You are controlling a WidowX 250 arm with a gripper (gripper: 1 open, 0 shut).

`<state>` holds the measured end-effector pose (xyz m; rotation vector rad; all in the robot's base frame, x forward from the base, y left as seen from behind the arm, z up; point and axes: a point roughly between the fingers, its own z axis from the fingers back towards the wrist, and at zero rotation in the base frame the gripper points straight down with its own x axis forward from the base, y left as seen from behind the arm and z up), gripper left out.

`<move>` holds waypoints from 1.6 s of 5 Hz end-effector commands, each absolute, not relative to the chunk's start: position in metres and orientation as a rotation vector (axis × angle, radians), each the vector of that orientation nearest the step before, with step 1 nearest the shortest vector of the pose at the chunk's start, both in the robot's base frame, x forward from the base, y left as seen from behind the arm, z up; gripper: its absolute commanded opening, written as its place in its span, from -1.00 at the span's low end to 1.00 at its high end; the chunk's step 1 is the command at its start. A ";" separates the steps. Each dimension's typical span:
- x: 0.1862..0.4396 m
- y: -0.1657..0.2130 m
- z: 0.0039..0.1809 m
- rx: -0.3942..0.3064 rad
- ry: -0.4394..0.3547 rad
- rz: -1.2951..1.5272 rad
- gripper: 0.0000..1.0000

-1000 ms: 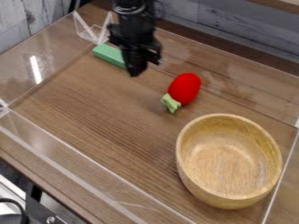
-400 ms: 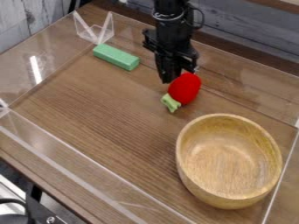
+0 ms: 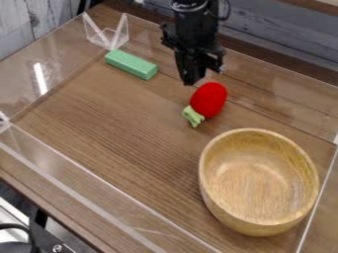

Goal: Move the red object to the left side of the table

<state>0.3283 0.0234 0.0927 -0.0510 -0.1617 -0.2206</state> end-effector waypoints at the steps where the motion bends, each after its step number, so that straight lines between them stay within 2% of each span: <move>1: 0.339 0.027 0.124 -0.032 -0.260 -0.220 -1.00; 2: 0.342 0.023 0.118 -0.035 -0.258 -0.232 1.00; 8: 0.359 0.009 0.064 -0.046 -0.190 -0.260 1.00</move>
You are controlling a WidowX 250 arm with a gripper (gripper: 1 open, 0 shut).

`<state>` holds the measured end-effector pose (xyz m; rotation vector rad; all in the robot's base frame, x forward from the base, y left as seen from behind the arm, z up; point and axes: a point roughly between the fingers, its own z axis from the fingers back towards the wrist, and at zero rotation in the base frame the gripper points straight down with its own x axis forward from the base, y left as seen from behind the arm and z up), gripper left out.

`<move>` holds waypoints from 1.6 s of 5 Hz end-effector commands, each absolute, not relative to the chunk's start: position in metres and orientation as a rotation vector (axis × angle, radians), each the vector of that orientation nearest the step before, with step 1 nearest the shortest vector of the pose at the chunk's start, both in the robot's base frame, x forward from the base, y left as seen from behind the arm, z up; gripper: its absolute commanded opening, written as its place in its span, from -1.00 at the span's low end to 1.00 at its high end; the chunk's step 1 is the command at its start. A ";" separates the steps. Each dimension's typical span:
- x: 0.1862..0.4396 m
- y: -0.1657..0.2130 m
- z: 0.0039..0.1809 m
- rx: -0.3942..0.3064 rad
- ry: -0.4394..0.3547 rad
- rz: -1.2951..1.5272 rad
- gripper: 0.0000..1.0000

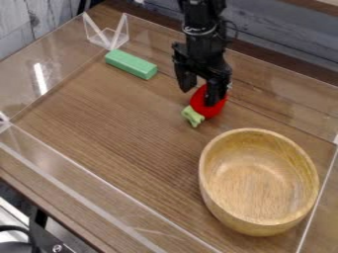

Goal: Move the red object to the left side of the table

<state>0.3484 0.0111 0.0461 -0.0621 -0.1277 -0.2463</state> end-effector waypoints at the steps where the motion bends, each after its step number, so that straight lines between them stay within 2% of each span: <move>1: 0.361 0.009 0.058 -0.045 -0.182 -0.256 -1.00; 2: 0.360 0.009 0.060 -0.049 -0.183 -0.252 -1.00; 5: 0.355 0.017 0.097 -0.057 -0.243 -0.237 -1.00; 7: 0.348 0.049 0.084 -0.037 -0.226 -0.195 -1.00; 8: 0.354 0.042 0.071 -0.039 -0.212 -0.208 -1.00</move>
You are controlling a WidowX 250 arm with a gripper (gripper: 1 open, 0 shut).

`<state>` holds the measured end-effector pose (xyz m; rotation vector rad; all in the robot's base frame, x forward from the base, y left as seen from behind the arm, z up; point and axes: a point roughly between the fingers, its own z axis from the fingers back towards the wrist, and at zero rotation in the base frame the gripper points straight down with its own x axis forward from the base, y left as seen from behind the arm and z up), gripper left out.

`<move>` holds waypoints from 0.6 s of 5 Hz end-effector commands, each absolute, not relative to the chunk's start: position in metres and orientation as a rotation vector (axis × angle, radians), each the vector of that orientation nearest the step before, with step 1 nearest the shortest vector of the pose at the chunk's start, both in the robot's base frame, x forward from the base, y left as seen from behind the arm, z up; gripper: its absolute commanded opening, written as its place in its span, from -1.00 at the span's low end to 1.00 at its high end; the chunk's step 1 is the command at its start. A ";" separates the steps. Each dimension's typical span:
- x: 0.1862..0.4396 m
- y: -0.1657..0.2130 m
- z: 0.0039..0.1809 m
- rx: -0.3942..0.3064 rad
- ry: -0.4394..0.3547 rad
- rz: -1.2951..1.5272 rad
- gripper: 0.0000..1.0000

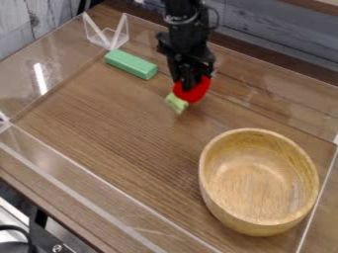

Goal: Move the red object to the left side of the table

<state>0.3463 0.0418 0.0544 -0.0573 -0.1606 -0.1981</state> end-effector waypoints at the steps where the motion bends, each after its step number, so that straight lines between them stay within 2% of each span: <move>1: 0.355 0.034 0.060 -0.041 -0.200 -0.227 -1.00; 3: 0.348 0.037 0.086 -0.045 -0.243 -0.222 -1.00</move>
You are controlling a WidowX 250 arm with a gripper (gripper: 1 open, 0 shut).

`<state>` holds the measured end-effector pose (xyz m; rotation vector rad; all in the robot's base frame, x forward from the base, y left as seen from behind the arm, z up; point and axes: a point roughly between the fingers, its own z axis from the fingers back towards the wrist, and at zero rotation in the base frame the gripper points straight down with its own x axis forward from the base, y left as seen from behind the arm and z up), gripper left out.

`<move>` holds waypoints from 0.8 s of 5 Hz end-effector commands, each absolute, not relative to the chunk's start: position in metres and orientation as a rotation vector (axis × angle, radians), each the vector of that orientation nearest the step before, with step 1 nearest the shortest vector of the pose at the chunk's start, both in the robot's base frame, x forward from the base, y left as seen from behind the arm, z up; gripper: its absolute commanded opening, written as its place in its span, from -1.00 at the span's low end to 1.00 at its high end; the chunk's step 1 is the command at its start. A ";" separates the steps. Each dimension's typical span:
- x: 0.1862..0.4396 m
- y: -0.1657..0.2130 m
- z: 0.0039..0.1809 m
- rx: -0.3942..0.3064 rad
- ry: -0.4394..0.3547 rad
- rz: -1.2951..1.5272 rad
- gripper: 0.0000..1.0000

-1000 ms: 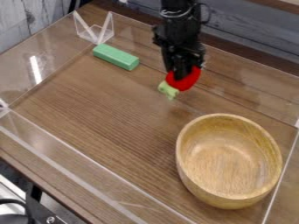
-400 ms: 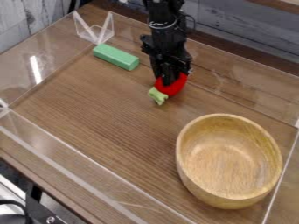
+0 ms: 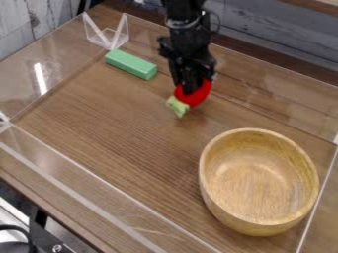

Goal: Move the red object to the left side of the table

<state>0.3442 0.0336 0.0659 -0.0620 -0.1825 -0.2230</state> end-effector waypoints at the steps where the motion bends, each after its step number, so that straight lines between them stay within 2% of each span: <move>1: 0.342 0.045 0.101 -0.037 -0.268 -0.210 -1.00; 2: 0.336 0.069 0.096 -0.020 -0.262 -0.173 -1.00; 4: 0.323 0.140 0.082 0.026 -0.239 -0.078 -1.00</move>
